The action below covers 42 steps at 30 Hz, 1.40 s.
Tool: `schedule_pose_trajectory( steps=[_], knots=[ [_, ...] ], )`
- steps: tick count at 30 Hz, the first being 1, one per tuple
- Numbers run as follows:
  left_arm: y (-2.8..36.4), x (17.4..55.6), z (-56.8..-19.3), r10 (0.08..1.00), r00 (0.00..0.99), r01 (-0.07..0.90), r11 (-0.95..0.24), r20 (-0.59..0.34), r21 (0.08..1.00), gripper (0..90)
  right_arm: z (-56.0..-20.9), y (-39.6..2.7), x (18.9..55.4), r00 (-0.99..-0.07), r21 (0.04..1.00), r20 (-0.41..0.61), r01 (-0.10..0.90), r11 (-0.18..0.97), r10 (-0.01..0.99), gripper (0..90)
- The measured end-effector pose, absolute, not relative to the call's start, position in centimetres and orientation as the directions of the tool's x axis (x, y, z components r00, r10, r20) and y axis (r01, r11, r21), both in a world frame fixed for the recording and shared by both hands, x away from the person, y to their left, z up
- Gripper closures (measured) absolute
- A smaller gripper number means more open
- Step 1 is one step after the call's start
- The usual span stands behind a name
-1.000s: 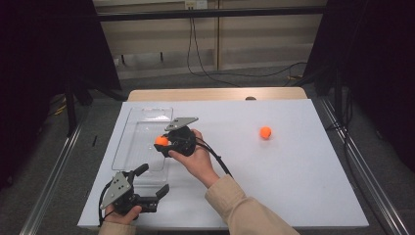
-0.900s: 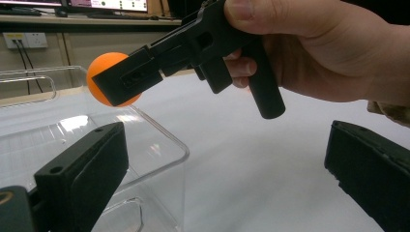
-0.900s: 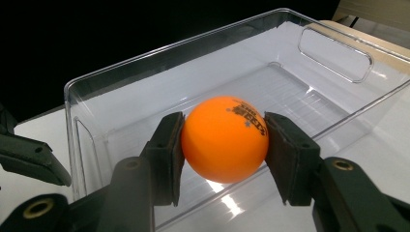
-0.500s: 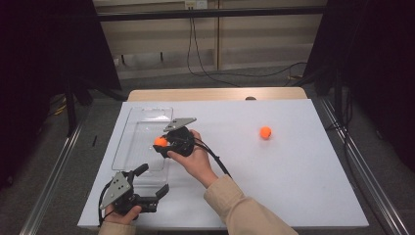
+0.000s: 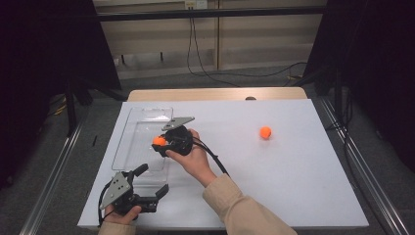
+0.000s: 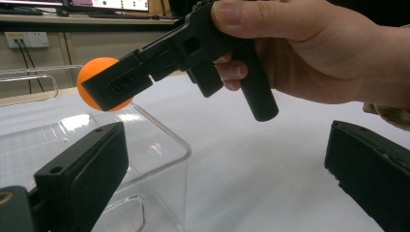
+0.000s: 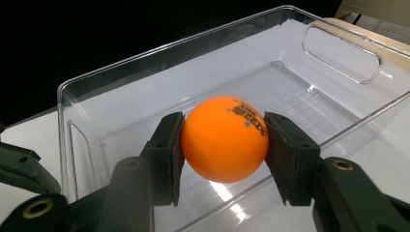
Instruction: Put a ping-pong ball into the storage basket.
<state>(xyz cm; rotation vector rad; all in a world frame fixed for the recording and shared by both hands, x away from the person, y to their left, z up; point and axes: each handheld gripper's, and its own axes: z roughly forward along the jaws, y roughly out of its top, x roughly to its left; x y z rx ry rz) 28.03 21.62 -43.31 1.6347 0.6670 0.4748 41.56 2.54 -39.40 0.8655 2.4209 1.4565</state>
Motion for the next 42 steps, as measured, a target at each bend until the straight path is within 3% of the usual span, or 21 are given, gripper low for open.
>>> schedule_pose_trajectory(
  steps=[42],
  knots=[
    [21.6,28.0,-43.3,0.661,0.747,0.160,-0.087,-0.063,0.983,1.6,-39.8,3.6,42.2,-0.815,0.850,0.140,0.390,0.354,0.563,51.0]
  ],
)
